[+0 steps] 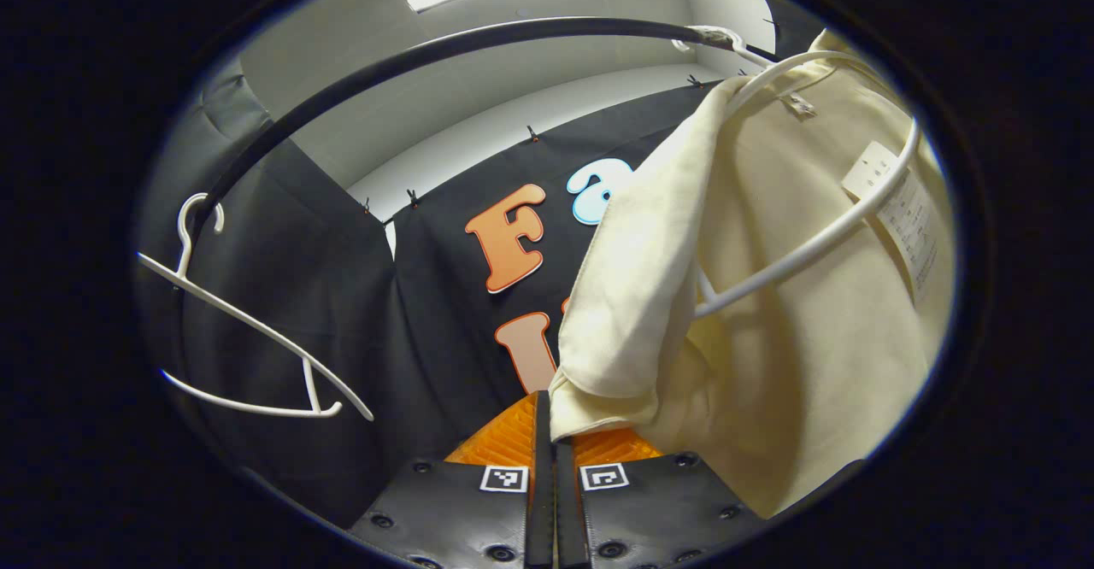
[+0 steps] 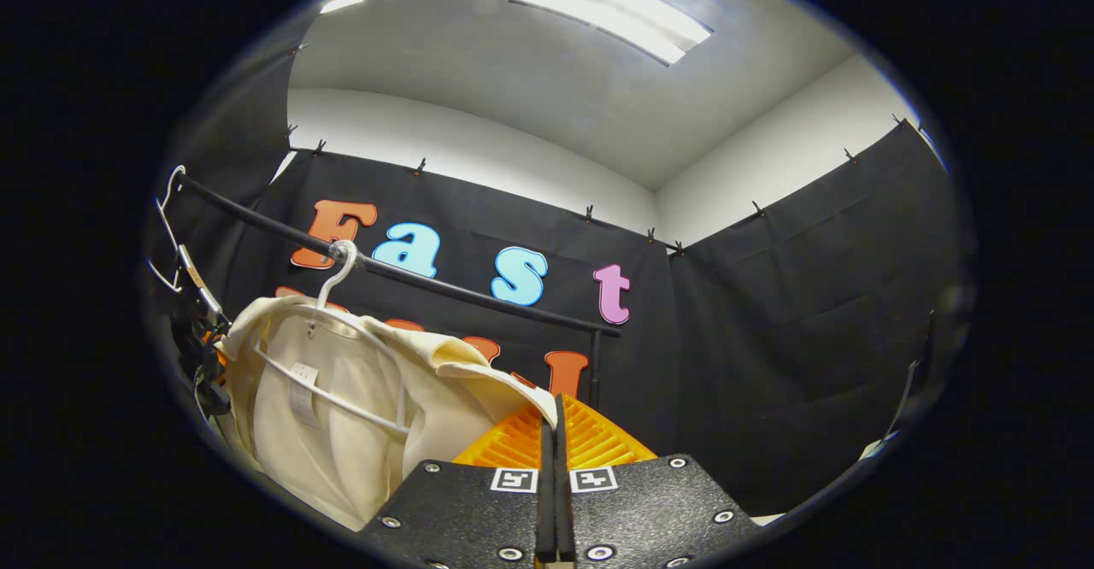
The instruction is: Grasp the clothes on the hanger with both hands and then place them into the laundry hamper below.
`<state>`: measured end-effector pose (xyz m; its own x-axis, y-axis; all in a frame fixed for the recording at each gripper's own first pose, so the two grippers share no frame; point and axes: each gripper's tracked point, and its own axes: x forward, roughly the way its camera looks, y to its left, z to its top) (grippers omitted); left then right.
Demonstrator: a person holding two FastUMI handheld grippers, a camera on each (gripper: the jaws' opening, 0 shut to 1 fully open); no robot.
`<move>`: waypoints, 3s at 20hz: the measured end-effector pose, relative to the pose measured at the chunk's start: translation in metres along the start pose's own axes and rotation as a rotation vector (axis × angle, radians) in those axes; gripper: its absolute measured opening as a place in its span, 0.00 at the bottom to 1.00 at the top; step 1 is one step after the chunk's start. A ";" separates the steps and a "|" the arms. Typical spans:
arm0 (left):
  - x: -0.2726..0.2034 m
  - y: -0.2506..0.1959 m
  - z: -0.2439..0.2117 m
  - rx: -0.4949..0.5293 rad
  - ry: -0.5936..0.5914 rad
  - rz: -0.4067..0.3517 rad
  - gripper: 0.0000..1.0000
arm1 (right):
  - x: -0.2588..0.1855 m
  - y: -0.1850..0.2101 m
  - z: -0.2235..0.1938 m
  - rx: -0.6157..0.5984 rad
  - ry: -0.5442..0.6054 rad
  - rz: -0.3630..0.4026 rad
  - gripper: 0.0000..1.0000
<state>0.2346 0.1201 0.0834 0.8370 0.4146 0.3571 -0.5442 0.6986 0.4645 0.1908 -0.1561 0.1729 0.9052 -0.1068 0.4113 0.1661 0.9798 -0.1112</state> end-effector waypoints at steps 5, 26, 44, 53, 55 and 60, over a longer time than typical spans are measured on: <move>0.022 0.008 0.018 -0.073 -0.018 0.018 0.08 | 0.046 -0.022 0.008 0.007 -0.028 -0.036 0.00; -0.027 0.060 -0.071 -0.079 0.138 -0.003 0.10 | -0.015 0.045 -0.112 0.146 0.256 0.140 0.00; -0.211 -0.031 -0.072 -0.441 0.291 -0.393 0.07 | -0.127 0.224 -0.109 0.327 0.387 0.595 0.00; -0.283 -0.107 -0.088 -0.543 0.495 -0.637 0.07 | -0.180 0.281 -0.188 0.297 0.632 0.660 0.00; -0.304 -0.119 -0.106 -0.540 0.580 -0.673 0.07 | -0.192 0.281 -0.221 0.286 0.768 0.597 0.00; -0.329 -0.132 -0.151 -0.512 0.774 -0.679 0.07 | -0.235 0.291 -0.281 0.350 1.021 0.512 0.00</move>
<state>0.0395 -0.0200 -0.2176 0.8558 -0.0147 -0.5171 -0.0290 0.9967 -0.0763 0.1360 0.1064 -0.2105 0.7541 0.3798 -0.5359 -0.2767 0.9236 0.2652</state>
